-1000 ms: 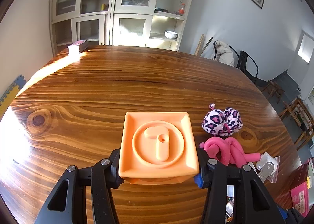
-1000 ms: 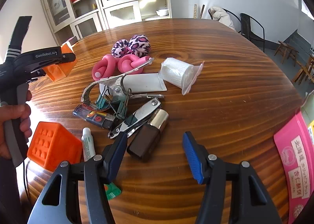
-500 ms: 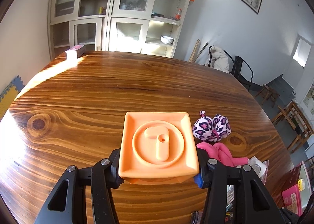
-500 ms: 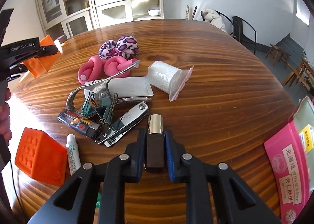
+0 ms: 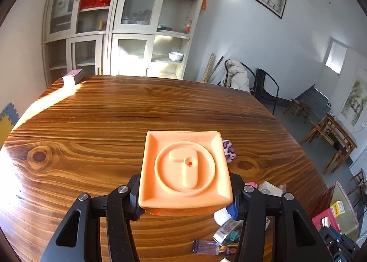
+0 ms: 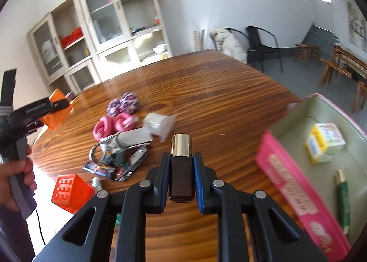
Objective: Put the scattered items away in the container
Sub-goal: 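Carry cube and bottle over the pink tin and open both grippers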
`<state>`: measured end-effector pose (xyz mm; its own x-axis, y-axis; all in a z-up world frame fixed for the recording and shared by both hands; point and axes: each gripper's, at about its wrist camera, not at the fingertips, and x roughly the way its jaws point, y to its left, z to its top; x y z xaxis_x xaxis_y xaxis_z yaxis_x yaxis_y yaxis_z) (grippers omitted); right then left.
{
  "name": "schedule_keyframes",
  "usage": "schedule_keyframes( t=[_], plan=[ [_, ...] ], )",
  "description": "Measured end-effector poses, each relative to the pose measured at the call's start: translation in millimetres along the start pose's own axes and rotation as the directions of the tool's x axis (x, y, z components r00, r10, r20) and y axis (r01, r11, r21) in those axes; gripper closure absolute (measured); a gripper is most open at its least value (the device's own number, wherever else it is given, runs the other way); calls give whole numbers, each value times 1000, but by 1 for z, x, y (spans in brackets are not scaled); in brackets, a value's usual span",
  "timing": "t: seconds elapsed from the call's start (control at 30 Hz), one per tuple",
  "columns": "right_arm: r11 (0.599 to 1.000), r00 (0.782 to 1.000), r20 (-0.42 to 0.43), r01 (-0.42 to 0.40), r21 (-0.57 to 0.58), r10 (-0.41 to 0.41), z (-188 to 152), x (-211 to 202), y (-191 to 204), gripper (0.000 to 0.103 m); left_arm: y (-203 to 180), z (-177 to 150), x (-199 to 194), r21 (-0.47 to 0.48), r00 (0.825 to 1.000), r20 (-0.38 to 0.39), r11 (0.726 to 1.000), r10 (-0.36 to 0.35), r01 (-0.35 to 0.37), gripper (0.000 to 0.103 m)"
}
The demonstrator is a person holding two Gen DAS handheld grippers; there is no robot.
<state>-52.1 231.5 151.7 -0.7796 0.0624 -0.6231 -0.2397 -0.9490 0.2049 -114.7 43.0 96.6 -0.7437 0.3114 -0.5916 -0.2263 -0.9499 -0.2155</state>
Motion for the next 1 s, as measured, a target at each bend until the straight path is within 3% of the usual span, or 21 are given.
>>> schedule_keyframes(
  t=[0.27, 0.47, 0.77, 0.9, 0.97, 1.0],
  plan=[
    [974, 977, 70, 192, 121, -201, 1, -63, -90, 81, -67, -16, -14, 107, 993, -15, 988, -114, 114, 48],
    [941, 956, 51, 274, 198, -289, -8, -87, -147, 81, -127, -28, -21, 173, 978, -48, 962, -205, 210, 48],
    [928, 955, -14, 292, 231, -297, -15, -89, -199, 81, -216, -52, -15, 263, 948, -139, 912, -286, 314, 48],
    [937, 966, -28, 255, 239, -256, -16, -83, -209, 81, -249, -58, -12, 299, 936, -173, 889, -307, 347, 48],
    [936, 968, -21, 246, 253, -249, -20, -83, -212, 66, -263, -60, -11, 317, 931, -184, 878, -314, 359, 48],
    [934, 968, -13, 245, 261, -250, -22, -85, -214, 48, -269, -61, -10, 323, 929, -190, 873, -317, 364, 48]
  ],
)
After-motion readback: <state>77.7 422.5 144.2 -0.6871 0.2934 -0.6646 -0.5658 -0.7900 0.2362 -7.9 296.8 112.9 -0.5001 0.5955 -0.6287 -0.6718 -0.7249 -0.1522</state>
